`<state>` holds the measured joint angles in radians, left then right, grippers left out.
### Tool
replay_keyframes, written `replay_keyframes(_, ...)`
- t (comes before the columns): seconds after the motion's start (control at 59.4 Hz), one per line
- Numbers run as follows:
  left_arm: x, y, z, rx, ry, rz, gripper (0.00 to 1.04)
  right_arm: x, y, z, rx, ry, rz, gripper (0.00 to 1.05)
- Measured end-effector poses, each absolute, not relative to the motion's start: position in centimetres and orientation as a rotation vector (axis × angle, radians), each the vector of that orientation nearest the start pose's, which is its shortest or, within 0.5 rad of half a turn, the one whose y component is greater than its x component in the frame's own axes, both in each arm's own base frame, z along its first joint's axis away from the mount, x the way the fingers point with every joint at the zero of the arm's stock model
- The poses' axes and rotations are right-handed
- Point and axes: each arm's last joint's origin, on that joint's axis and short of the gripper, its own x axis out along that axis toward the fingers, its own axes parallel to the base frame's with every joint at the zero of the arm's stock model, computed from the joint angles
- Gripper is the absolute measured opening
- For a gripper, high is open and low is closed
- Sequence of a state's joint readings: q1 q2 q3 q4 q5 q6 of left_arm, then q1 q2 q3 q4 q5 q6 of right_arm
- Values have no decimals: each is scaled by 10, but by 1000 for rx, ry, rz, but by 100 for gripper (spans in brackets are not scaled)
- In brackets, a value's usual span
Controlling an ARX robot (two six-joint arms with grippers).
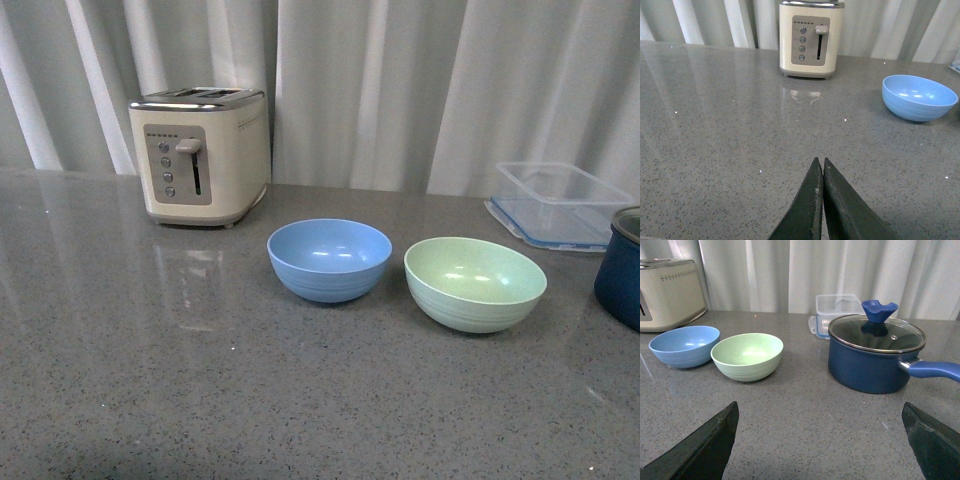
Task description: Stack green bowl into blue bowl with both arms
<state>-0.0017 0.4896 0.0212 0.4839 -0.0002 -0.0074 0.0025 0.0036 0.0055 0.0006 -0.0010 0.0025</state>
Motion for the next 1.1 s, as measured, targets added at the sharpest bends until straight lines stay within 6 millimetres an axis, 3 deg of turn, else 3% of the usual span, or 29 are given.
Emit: replay_keyframes(1.095,96,0,171,-7,-23,0,4,98,0,165,2,-2,4,95)
